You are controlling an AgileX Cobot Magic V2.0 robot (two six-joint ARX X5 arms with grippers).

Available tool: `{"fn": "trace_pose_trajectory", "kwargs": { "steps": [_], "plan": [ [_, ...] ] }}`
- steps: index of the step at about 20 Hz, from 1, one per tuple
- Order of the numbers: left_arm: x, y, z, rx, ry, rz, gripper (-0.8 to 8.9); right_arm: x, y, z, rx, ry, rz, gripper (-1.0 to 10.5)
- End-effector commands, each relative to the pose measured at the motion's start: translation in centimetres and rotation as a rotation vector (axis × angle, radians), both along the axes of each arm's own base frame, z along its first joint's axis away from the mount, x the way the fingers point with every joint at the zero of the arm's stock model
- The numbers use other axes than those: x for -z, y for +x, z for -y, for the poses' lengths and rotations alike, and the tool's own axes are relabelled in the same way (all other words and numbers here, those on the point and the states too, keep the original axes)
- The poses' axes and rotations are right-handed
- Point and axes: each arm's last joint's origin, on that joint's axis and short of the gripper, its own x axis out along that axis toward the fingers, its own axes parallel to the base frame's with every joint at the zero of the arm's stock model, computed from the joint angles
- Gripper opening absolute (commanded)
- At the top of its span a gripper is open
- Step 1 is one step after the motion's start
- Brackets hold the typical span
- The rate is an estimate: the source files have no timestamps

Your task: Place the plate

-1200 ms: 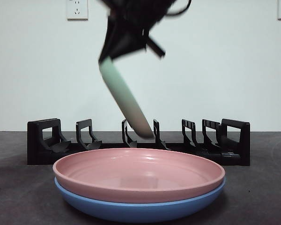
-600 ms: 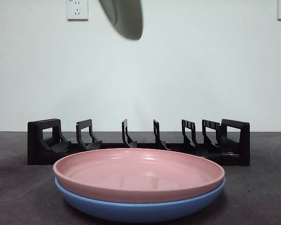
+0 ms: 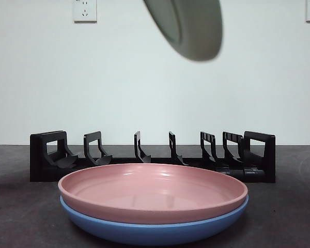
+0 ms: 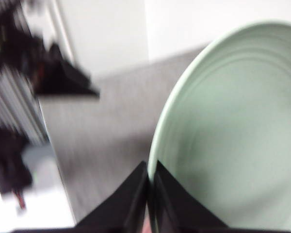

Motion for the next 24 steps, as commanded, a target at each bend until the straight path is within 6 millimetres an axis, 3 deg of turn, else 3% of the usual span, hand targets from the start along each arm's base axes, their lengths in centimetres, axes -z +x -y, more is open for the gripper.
{"fn": "trace_pose_trajectory", "kwargs": {
  "steps": [1, 4, 10, 17, 24],
  "plan": [
    [-0.5, 0.0, 0.0, -0.007, -0.011, 0.020, 4.10, 1.3, -1.2, -1.1, -0.096, -0.190, 0.135, 0.1],
    [-0.5, 0.0, 0.0, -0.008, -0.012, 0.020, 4.10, 3.2, -2.2, -2.6, -0.193, -0.402, 0.250, 0.1],
    [-0.5, 0.0, 0.0, -0.009, -0.013, 0.020, 4.10, 7.9, -1.8, -5.7, -0.297, -0.694, 0.257, 0.1],
    [-0.5, 0.0, 0.0, -0.008, -0.012, 0.019, 4.10, 11.7, -1.5, -7.4, -0.369, -0.872, 0.164, 0.1],
    [-0.5, 0.0, 0.0, -0.008, -0.012, 0.019, 4.10, 13.9, -0.1, -8.0, -0.315, -0.922, 0.031, 0.1]
  ]
}}
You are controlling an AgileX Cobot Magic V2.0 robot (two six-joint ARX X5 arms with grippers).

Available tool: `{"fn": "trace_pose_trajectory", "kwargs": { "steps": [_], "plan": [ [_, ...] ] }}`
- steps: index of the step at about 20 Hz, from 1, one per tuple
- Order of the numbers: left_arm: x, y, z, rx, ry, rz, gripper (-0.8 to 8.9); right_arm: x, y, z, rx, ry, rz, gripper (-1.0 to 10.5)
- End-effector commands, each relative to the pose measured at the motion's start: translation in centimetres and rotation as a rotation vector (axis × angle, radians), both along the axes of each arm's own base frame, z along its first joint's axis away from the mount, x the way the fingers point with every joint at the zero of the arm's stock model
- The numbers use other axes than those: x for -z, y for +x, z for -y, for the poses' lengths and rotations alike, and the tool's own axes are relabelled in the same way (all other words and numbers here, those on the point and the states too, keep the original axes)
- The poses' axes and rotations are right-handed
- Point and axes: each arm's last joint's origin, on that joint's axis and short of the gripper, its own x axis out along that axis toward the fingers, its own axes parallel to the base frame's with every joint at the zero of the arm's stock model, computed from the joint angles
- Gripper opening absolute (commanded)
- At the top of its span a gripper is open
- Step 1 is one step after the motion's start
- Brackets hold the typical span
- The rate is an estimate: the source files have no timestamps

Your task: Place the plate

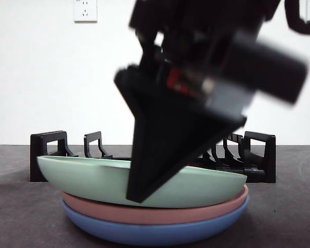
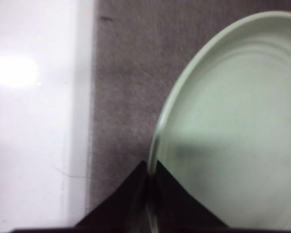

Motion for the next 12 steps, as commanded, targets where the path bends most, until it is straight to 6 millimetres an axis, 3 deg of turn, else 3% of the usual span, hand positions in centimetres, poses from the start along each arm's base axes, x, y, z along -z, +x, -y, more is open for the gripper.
{"fn": "trace_pose_trajectory", "kwargs": {
  "steps": [1, 5, 9, 12],
  "plan": [
    [-0.5, 0.0, 0.0, -0.005, -0.009, 0.020, 4.10, 0.3, 0.2, -0.3, 0.065, 0.007, -0.029, 0.3],
    [-0.5, 0.0, 0.0, -0.005, -0.009, 0.020, 4.10, 0.2, 0.9, -0.2, 0.158, 0.029, -0.046, 3.4],
    [-0.5, 0.0, 0.0, -0.009, -0.007, 0.023, 4.10, -1.8, 1.0, -0.1, 0.205, 0.169, -0.031, 3.7],
    [-0.6, 0.1, -0.1, -0.041, 0.012, 0.044, 4.10, -4.2, 3.2, 1.7, 0.376, 0.295, 0.056, 3.7]
  ]
}}
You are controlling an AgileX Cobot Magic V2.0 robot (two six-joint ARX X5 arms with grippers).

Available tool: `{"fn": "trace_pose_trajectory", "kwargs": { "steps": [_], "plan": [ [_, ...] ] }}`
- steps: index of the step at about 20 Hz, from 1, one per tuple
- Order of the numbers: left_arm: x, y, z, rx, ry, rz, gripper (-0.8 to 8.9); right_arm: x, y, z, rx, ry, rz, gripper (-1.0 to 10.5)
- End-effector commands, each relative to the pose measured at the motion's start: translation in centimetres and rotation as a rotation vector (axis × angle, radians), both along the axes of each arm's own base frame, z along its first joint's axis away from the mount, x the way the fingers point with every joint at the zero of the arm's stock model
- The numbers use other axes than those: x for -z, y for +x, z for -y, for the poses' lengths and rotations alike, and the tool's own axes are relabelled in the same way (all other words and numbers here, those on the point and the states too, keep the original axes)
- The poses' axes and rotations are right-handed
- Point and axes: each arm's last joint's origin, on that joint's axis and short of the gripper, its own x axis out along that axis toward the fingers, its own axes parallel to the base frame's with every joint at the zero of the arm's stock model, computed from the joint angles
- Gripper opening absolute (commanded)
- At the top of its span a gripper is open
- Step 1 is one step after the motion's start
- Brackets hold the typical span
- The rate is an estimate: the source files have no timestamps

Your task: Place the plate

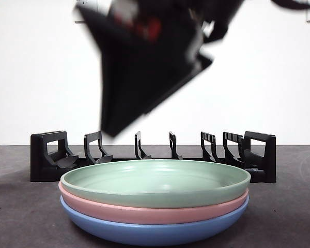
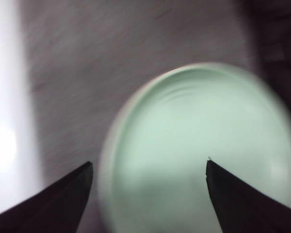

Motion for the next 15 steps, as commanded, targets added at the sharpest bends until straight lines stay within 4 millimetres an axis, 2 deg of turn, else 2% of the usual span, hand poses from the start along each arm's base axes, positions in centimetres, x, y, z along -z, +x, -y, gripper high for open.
{"fn": "trace_pose_trajectory", "kwargs": {
  "steps": [1, 6, 11, 15],
  "plan": [
    [-0.6, 0.1, 0.0, -0.011, -0.010, 0.034, 4.10, -1.6, 2.0, 1.4, 0.162, 0.075, 0.025, 3.7],
    [-0.8, 0.3, 0.1, -0.015, -0.025, 0.067, 4.10, -3.9, 6.4, 7.6, 0.462, 0.149, 0.074, 3.7],
    [-0.9, 0.4, 0.1, -0.038, -0.018, 0.080, 4.06, -4.9, 8.3, 13.9, 0.712, 0.169, 0.111, 3.7],
    [-0.8, 0.3, 0.0, -0.038, -0.014, 0.072, 4.06, -5.2, 8.7, 15.7, 0.797, 0.175, 0.126, 3.7]
  ]
}}
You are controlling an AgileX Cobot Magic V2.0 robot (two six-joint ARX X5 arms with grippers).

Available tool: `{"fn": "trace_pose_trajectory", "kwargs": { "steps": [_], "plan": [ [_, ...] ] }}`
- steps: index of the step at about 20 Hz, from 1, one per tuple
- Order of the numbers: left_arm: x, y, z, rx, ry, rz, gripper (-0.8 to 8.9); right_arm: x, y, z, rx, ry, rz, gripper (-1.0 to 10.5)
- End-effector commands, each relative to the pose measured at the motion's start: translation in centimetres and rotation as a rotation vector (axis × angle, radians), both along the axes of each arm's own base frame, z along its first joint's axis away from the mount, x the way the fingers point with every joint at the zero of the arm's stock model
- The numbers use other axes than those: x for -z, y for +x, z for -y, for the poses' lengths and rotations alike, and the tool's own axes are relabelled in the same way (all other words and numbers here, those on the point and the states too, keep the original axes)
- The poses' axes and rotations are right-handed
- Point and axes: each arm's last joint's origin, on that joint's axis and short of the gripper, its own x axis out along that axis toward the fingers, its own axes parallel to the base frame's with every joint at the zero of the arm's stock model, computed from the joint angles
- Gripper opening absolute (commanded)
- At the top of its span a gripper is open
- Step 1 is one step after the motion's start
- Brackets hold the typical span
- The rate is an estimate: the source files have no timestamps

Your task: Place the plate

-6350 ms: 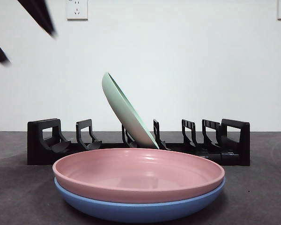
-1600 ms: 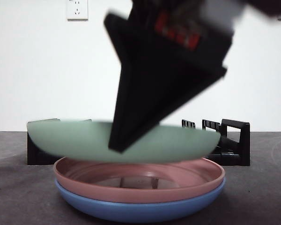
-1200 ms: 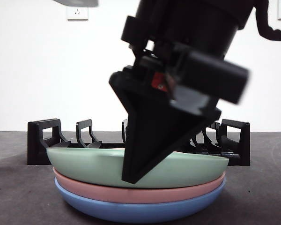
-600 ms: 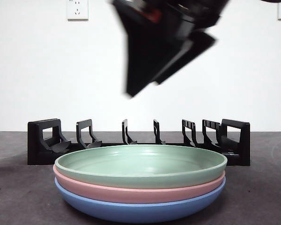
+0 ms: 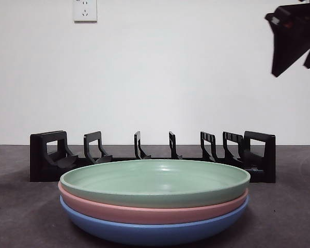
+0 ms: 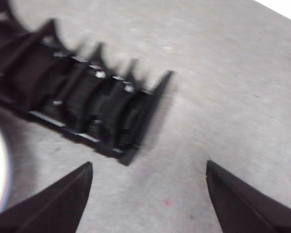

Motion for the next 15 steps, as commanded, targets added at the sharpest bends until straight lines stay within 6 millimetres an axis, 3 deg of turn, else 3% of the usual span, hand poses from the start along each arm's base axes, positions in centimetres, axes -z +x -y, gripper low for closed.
{"fn": "trace_pose_trajectory", "kwargs": {
  "steps": [1, 2, 3, 4, 5, 14, 15],
  "plan": [
    [-0.40, -0.02, 0.00, -0.004, -0.006, 0.012, 4.06, 0.14, 0.00, 0.08, 0.003, -0.008, -0.024, 3.7],
    [-0.40, -0.02, 0.00, -0.004, -0.006, 0.012, 4.06, 0.25, -0.08, 0.11, 0.003, -0.014, -0.038, 3.7],
    [-0.39, -0.02, 0.00, -0.004, -0.007, 0.012, 3.55, 0.34, -0.15, 0.12, 0.001, -0.017, -0.050, 2.8],
    [-0.35, -0.05, -0.01, 0.001, 0.001, 0.007, -0.08, 0.41, -0.20, 0.15, 0.000, -0.022, -0.058, -0.2],
    [-0.32, -0.06, -0.02, 0.004, 0.007, 0.006, 0.06, 0.38, -0.17, 0.14, 0.002, -0.017, -0.055, 0.2],
    [-0.36, -0.05, -0.02, 0.004, 0.005, 0.009, 0.07, 0.30, -0.13, -0.01, -0.020, 0.034, -0.060, 0.2],
    [-0.41, -0.06, -0.05, 0.038, 0.066, 0.030, 0.07, 0.30, -0.13, -0.01, -0.020, 0.035, -0.060, 0.2]
  ]
}}
